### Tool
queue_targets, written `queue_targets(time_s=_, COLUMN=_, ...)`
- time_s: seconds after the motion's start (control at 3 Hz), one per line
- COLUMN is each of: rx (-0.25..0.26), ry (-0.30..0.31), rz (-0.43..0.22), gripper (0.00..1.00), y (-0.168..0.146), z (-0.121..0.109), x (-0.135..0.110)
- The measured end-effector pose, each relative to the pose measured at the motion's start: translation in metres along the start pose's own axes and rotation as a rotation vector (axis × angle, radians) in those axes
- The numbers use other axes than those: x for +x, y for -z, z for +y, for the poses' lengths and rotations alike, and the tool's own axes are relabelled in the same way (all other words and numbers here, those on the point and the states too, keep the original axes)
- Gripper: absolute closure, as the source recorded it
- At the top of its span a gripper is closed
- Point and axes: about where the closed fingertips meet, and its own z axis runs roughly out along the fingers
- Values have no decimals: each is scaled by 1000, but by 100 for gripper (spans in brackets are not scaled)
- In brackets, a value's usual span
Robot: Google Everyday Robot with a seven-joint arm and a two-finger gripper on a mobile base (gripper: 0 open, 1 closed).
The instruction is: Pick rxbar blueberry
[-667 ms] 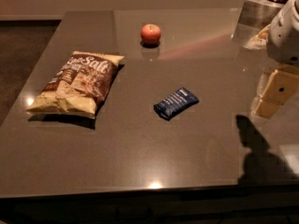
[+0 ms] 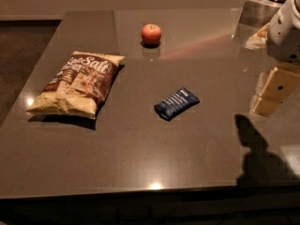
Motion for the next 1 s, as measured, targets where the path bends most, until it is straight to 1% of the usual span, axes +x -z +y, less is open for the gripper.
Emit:
queue_targets(time_s=0.33, rx=-37, ry=39, rz=-40, gripper=0, y=-11, z=-6, x=-20)
queue_targets(time_s=0.67, rx=-90, ry=81, rz=-85, gripper=0, y=-29, z=-17, x=-41)
queue_targets(time_s=1.0, rx=-152, ry=143, rz=-109, gripper=0, y=-57, z=-28, x=-64)
